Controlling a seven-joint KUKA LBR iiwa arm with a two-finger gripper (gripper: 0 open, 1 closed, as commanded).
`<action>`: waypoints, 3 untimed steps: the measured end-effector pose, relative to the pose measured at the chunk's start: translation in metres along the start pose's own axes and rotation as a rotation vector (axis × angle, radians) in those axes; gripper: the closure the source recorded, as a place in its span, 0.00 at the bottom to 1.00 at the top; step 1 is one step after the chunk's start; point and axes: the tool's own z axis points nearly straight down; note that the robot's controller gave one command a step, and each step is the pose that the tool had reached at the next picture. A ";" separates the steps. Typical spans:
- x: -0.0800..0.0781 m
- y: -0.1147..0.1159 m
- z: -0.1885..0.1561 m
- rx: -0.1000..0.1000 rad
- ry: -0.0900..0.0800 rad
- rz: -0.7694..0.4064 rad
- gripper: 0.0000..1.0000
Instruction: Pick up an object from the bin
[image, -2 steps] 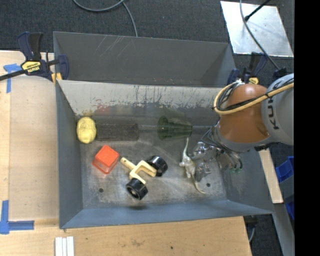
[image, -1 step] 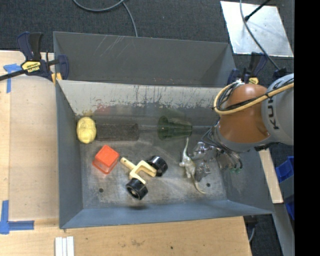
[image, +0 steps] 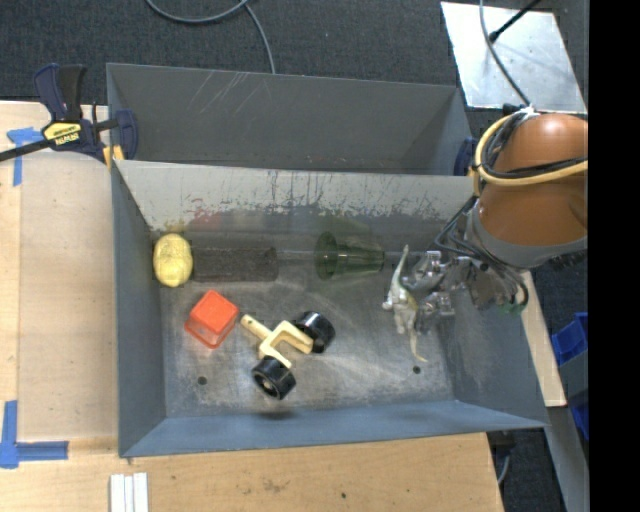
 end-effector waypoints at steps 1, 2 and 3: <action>0.000 0.000 0.000 0.000 0.000 0.000 1.00; 0.000 0.000 0.000 0.000 0.001 0.000 1.00; -0.007 -0.011 -0.001 0.004 -0.016 -0.097 1.00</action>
Offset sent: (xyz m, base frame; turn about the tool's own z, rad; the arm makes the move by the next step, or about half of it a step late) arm 0.0033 -0.0020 0.0514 0.0053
